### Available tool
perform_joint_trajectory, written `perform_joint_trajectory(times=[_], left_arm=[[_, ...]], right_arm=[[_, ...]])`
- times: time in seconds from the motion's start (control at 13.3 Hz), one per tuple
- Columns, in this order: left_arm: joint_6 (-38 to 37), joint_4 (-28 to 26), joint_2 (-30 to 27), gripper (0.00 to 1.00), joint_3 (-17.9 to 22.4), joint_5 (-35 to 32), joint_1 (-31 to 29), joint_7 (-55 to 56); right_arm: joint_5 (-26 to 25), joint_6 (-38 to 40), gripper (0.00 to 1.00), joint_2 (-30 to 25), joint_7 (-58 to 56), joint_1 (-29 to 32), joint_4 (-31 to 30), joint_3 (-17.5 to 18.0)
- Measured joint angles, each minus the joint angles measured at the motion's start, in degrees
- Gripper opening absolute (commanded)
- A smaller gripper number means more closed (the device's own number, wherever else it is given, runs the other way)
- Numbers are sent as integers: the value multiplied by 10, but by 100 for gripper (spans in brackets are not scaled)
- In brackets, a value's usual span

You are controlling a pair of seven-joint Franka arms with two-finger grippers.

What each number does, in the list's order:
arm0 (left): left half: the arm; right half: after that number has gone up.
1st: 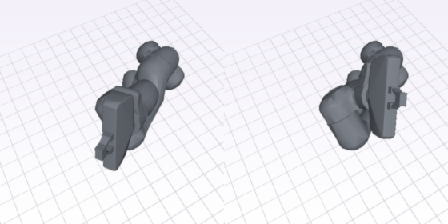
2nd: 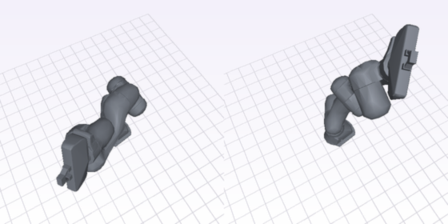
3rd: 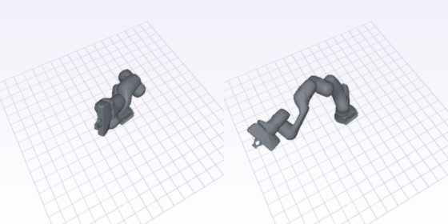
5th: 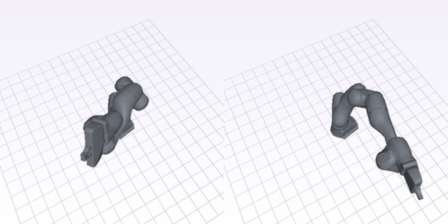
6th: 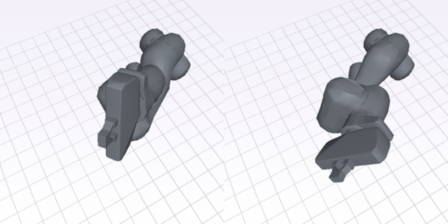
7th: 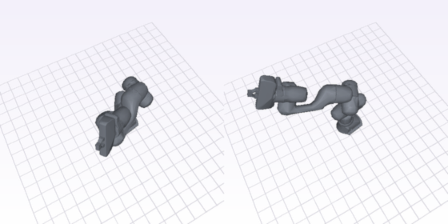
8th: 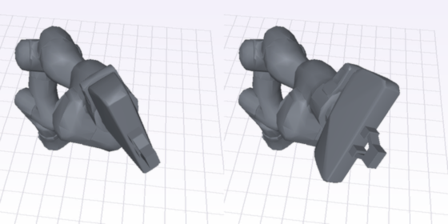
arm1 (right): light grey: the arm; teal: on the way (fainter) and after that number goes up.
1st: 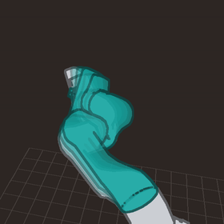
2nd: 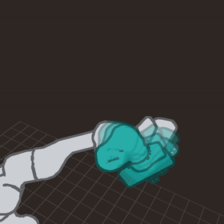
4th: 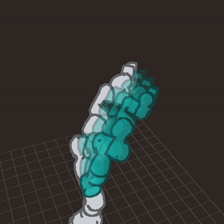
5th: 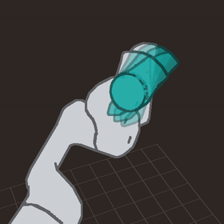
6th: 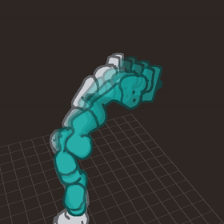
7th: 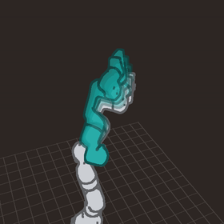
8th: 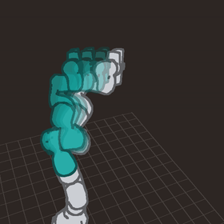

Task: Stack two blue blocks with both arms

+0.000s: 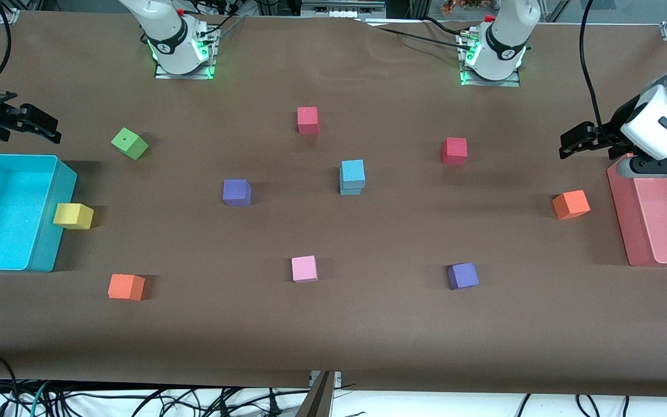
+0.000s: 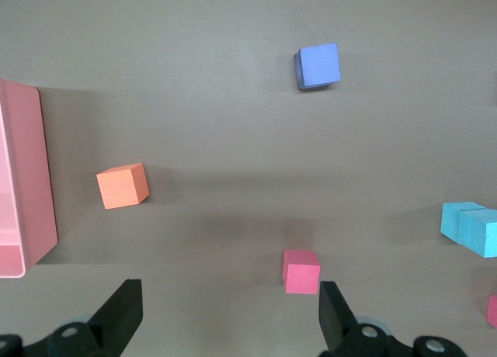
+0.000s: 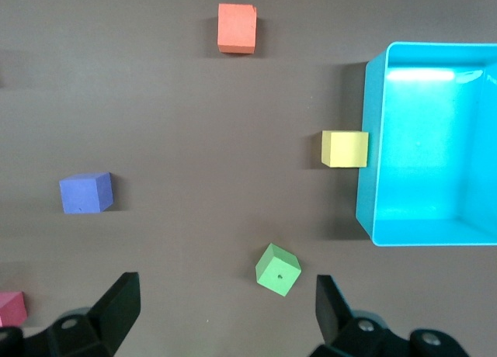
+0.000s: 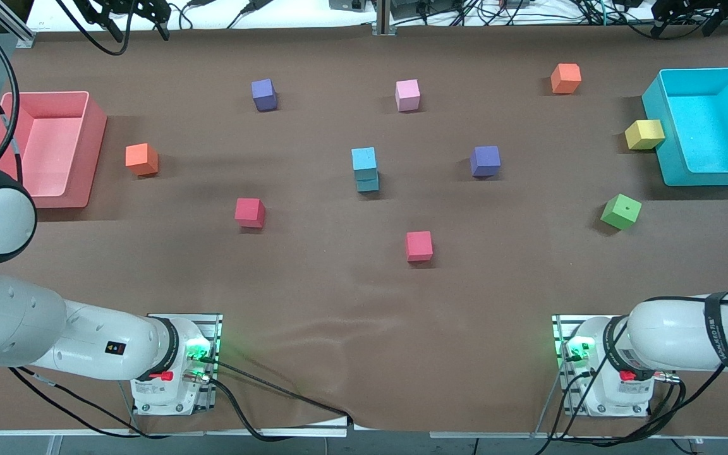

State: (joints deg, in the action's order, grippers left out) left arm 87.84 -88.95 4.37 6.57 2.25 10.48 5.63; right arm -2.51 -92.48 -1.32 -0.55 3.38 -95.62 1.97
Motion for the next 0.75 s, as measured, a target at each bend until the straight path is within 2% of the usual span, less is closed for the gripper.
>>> perform_joint_trajectory(times=[0.75], left_arm=[[0,0,0,100,0,0,0,0]], right_arm=[[0,-3,100,0,-5,0,0,3]])
